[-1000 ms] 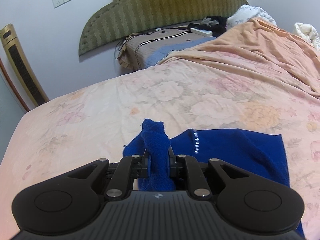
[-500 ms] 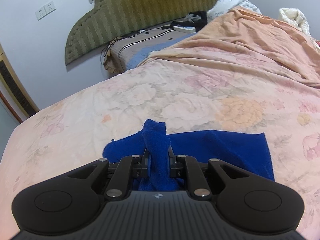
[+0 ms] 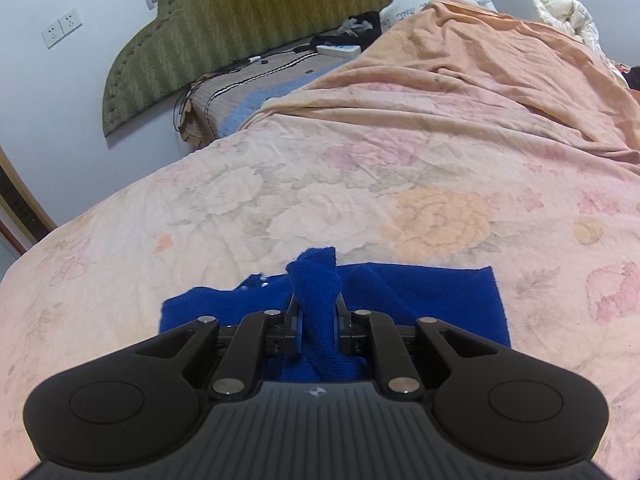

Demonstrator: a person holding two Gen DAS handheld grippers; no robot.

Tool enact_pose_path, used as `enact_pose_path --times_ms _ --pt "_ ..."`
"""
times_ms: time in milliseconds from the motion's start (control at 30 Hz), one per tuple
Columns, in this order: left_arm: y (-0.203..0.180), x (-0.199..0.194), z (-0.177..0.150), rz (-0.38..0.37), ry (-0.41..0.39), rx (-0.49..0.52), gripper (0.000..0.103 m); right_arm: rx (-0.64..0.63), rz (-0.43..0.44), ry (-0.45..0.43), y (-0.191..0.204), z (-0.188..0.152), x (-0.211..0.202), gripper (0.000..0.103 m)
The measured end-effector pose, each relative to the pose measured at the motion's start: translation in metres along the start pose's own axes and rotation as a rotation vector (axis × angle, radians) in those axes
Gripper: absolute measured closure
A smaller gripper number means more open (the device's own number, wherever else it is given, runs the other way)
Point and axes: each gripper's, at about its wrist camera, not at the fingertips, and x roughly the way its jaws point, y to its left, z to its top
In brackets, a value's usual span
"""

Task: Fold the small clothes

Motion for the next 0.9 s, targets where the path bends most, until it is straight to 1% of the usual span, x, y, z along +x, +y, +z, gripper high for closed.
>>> enact_pose_path --times_ms 200,333,467,567,600,667,700,733,767,800,833,900 --pt "-0.013 0.005 0.001 -0.018 0.001 0.01 0.093 0.022 0.002 0.006 -0.009 -0.003 -0.002 0.099" --pt "-0.019 0.008 0.0 -0.033 0.005 0.017 0.093 0.087 0.02 0.029 -0.02 -0.006 -0.001 0.099" --pt "-0.022 0.012 0.0 -0.077 0.011 0.008 0.093 0.137 0.037 0.048 -0.027 -0.008 0.0 0.099" --pt "-0.022 0.012 0.001 -0.121 -0.007 0.001 0.092 0.172 0.046 0.067 -0.031 -0.009 0.003 0.099" --pt "-0.021 0.013 0.001 -0.136 -0.009 -0.002 0.09 0.185 0.048 0.074 -0.033 -0.01 0.004 0.098" --pt "-0.016 0.013 0.002 -0.149 -0.007 -0.022 0.084 0.215 0.056 0.094 -0.038 -0.012 0.007 0.097" --pt "-0.013 0.013 0.003 -0.151 -0.006 -0.036 0.076 0.231 0.056 0.102 -0.04 -0.012 0.009 0.095" --pt "-0.008 0.012 0.004 -0.152 -0.009 -0.056 0.062 0.244 0.059 0.107 -0.043 -0.013 0.01 0.093" --pt "-0.002 0.01 0.005 -0.154 -0.018 -0.077 0.052 0.255 0.062 0.111 -0.044 -0.014 0.011 0.092" --pt "0.004 0.007 0.006 -0.15 -0.036 -0.1 0.032 0.263 0.064 0.114 -0.046 -0.014 0.011 0.091" --pt "0.01 0.002 0.007 -0.142 -0.064 -0.121 0.021 0.269 0.066 0.116 -0.046 -0.014 0.012 0.088" --pt "0.021 -0.009 0.009 -0.128 -0.125 -0.153 0.02 0.27 0.066 0.119 -0.046 -0.015 0.013 0.083"
